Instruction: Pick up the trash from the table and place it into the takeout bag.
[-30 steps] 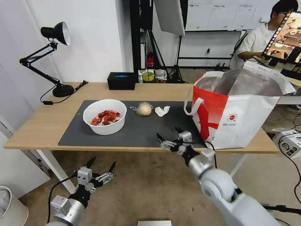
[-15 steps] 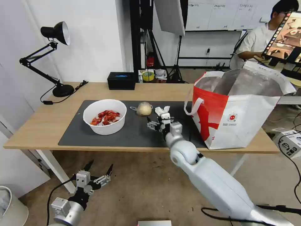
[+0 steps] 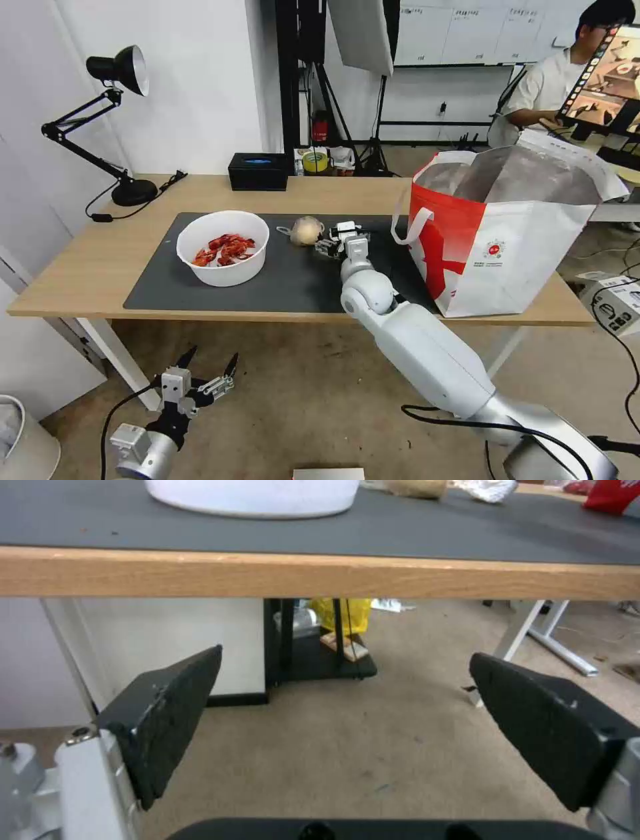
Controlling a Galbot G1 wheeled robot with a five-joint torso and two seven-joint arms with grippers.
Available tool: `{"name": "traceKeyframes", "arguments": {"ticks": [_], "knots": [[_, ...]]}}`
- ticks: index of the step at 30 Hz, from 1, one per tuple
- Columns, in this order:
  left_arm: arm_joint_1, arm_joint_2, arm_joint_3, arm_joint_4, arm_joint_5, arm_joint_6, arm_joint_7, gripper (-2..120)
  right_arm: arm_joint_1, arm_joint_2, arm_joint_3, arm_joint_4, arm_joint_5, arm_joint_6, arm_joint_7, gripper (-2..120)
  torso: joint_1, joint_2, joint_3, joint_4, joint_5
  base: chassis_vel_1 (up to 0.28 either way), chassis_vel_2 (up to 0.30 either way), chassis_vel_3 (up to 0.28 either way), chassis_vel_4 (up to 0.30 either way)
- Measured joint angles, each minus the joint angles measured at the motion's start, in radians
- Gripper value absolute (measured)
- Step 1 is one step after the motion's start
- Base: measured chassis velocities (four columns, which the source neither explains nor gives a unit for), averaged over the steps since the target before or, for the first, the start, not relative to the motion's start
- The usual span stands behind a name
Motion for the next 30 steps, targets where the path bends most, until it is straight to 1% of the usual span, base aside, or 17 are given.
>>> {"name": "traceKeyframes", "arguments": {"ticks": [9,15,30], "knots": [[-0.021,0.009,0.014,0.011,-0.008,0.000,0.000,100,0.035,0.018,0.007,-0.085,0.000,-0.002,0.001,100,0.000,0.000,0.000,-0.0001,0.0000,0.000,0.000,0.000,0.000],[-0.040,0.017,0.026,0.015,-0.018,0.000,0.000,100,0.061,0.029,0.010,-0.138,0.005,-0.003,-0.018,100,0.000,0.000,0.000,-0.0001,0.0001,0.000,0.000,0.000,0.000],[-0.043,0.023,0.027,0.013,-0.020,0.000,0.000,100,0.086,0.049,0.018,-0.201,0.033,-0.030,-0.059,100,0.000,0.000,0.000,-0.0001,0.0001,0.000,0.000,0.000,0.000]]}}
